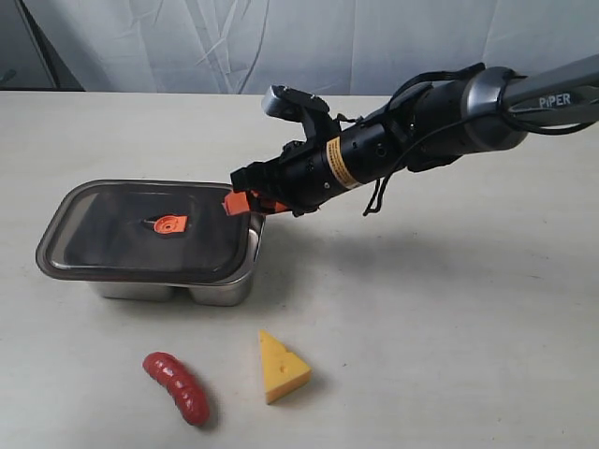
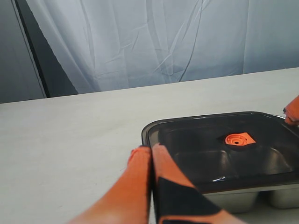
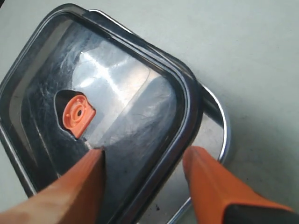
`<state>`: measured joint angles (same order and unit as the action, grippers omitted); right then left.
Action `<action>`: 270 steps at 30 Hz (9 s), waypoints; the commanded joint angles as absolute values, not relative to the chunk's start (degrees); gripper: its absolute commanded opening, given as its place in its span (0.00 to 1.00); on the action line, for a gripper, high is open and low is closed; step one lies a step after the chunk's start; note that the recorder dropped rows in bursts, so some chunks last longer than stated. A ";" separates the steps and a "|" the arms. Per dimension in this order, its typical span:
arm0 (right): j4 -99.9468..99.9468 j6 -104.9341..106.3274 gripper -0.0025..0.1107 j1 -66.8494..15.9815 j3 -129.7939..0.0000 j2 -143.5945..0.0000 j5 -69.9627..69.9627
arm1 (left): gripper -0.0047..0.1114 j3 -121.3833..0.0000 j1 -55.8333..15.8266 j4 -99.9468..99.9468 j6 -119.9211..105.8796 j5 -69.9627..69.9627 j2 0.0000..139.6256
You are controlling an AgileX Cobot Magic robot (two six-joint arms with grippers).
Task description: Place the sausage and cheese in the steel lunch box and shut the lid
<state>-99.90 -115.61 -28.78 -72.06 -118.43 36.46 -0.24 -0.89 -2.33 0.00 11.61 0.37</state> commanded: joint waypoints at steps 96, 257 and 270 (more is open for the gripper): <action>-95.31 -118.15 0.01 -32.65 -72.27 -119.47 42.94 | 0.04 0.00 -1.29 -1.86 0.00 10.93 0.00; -77.35 -55.39 0.42 -68.08 -61.64 -97.13 -26.73 | 0.04 0.00 -1.29 -1.86 0.00 10.93 0.00; -25.88 -13.21 0.42 -49.92 -75.82 -99.99 -56.52 | 0.04 0.00 -1.29 -1.86 0.00 10.93 0.00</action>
<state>-38.80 -24.72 -52.80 -74.71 -98.86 -48.71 -0.24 -0.89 -2.33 0.00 11.61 0.37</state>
